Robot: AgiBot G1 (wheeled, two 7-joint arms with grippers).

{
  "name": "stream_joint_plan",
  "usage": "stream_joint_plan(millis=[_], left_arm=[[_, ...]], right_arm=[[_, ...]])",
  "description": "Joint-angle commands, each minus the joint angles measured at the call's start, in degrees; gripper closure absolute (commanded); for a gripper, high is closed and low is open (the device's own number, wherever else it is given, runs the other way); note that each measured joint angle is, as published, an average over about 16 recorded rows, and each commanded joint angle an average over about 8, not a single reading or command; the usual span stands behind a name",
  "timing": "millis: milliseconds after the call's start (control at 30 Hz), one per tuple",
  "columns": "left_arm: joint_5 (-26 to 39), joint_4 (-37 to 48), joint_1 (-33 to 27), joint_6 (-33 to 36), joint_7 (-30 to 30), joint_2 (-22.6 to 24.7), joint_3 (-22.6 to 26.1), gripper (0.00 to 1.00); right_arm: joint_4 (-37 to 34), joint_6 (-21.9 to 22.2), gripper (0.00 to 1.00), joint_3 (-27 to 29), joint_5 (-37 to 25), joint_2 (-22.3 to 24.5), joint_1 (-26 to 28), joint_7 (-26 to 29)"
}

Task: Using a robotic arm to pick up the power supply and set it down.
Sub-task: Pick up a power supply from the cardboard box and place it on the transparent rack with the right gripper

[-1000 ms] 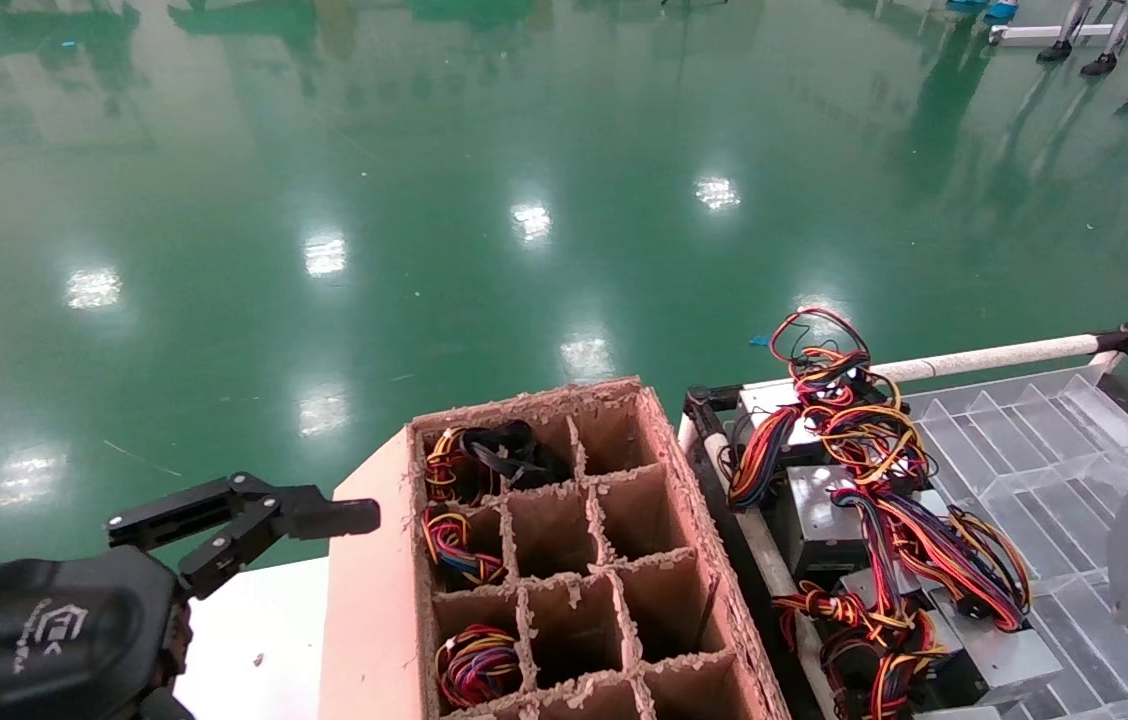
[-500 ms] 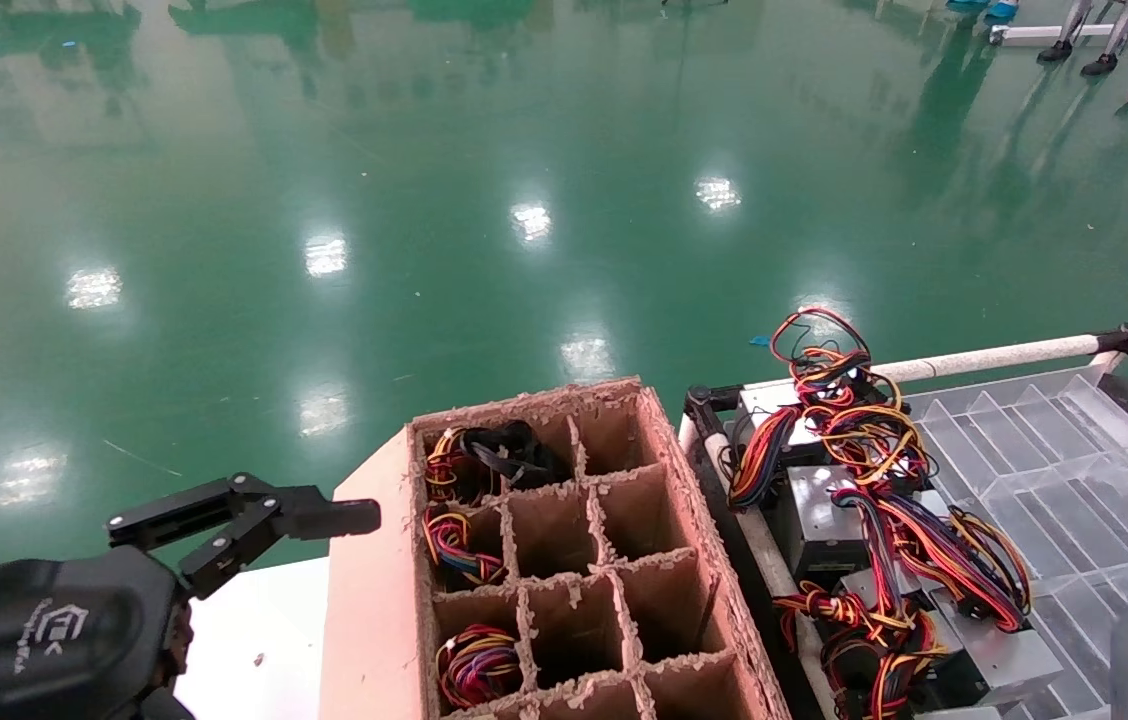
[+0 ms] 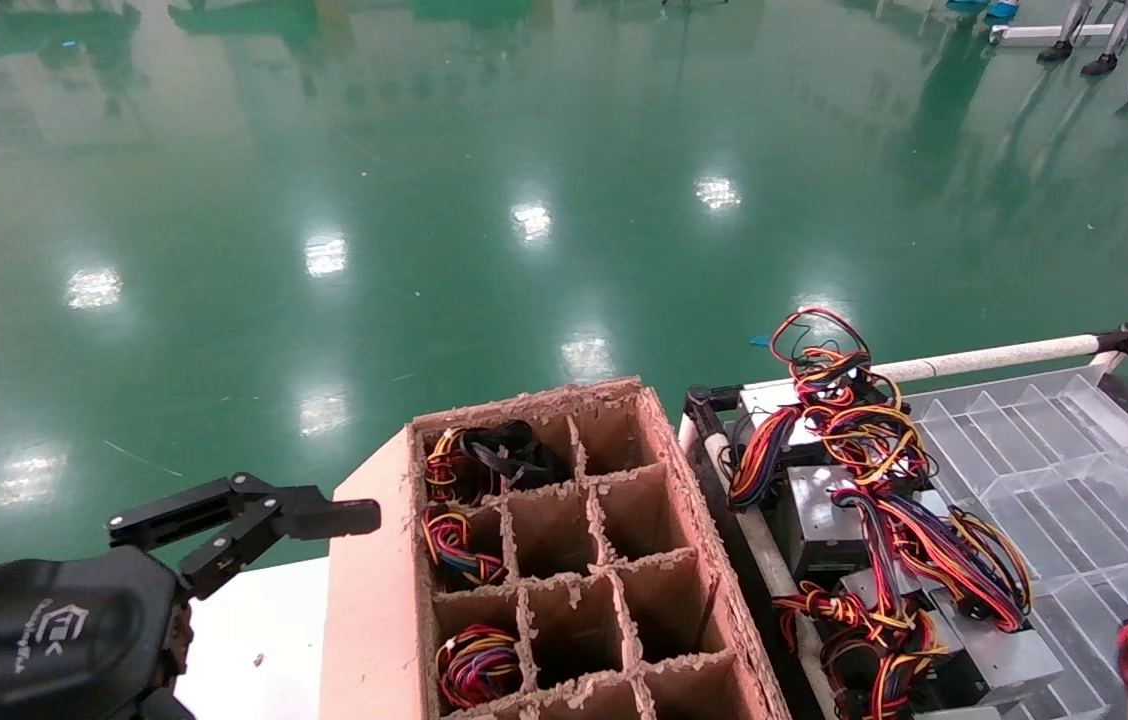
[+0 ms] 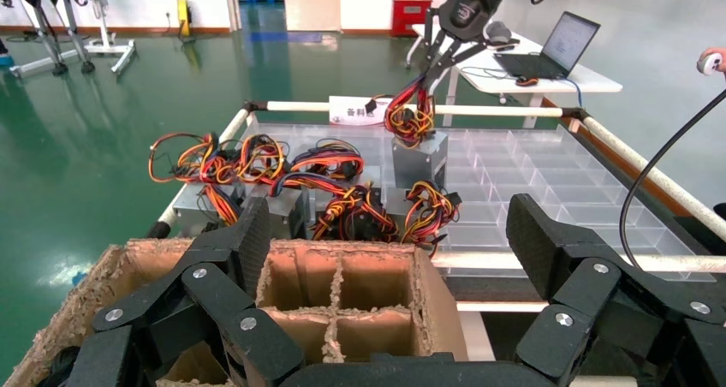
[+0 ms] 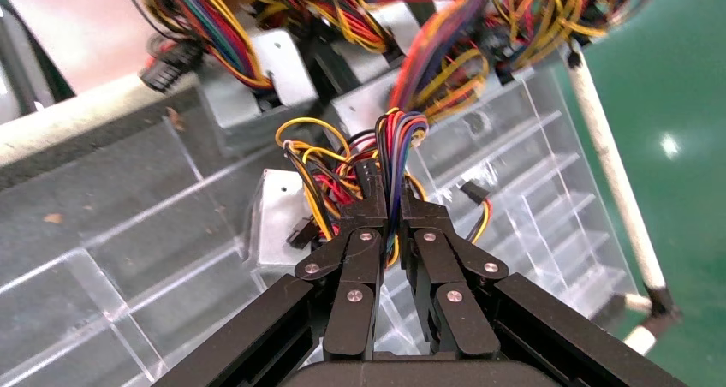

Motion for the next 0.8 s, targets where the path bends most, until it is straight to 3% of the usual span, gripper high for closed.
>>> stream_joint_plan(millis=[33, 800], left_arm=[[0.0, 0.0, 0.0, 0.0, 0.0, 0.0, 0.0, 0.0], [-0.01, 0.0, 0.0, -0.01, 0.01, -0.01, 0.02, 0.0]], right_arm=[[0.37, -0.01, 1.0, -0.74, 0.67, 0.0, -0.45, -0.51], [1.6, -0.27, 1.0, -8.55, 4.33, -3.8, 4.95, -2.55]])
